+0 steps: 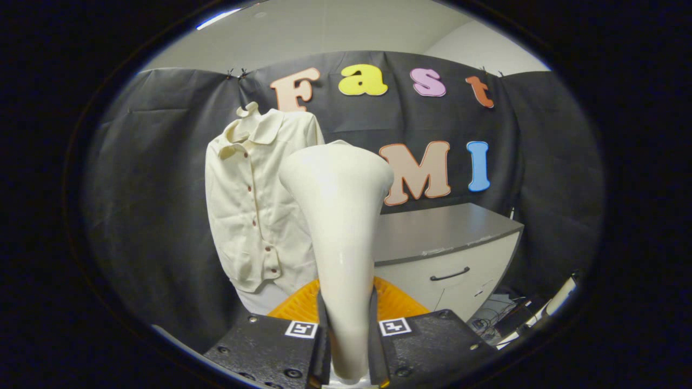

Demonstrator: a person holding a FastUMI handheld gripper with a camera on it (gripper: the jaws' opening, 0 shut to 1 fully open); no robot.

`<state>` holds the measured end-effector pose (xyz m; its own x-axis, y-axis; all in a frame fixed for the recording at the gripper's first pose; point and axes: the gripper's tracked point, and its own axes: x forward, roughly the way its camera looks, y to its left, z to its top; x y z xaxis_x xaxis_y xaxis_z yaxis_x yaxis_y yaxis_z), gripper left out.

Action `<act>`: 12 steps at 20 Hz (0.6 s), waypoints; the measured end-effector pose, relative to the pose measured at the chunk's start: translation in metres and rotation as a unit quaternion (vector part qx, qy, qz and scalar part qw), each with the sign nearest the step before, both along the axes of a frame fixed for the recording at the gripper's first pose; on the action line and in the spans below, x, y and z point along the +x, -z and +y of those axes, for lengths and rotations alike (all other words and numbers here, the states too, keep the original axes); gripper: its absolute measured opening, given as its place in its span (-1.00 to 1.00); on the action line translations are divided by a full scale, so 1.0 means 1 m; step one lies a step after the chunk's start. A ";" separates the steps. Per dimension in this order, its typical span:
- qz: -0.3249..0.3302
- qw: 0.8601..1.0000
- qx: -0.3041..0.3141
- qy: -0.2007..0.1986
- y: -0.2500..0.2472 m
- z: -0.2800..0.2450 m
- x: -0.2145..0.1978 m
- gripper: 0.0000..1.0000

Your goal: Iron the clothes twice with a garment steamer, once on the left side and once on the right side.

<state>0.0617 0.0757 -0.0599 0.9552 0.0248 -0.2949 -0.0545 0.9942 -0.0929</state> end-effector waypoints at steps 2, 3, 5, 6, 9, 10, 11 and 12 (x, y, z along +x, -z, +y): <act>0.009 1.000 0.002 -0.001 0.008 0.000 -0.002 -0.46; 0.013 1.000 0.006 -0.002 0.012 0.000 -0.003 -0.46; 0.017 1.000 0.008 0.000 0.015 -0.002 -0.003 -0.46; 0.019 1.000 0.007 0.004 0.015 -0.006 -0.003 -0.46; 0.016 1.000 0.009 0.009 0.012 -0.010 -0.001 -0.46; 0.015 1.000 0.011 0.009 0.011 -0.010 -0.001 -0.46; 0.013 1.000 0.010 0.008 0.010 -0.010 0.000 -0.46; 0.014 1.000 0.007 0.006 0.010 -0.009 0.001 -0.46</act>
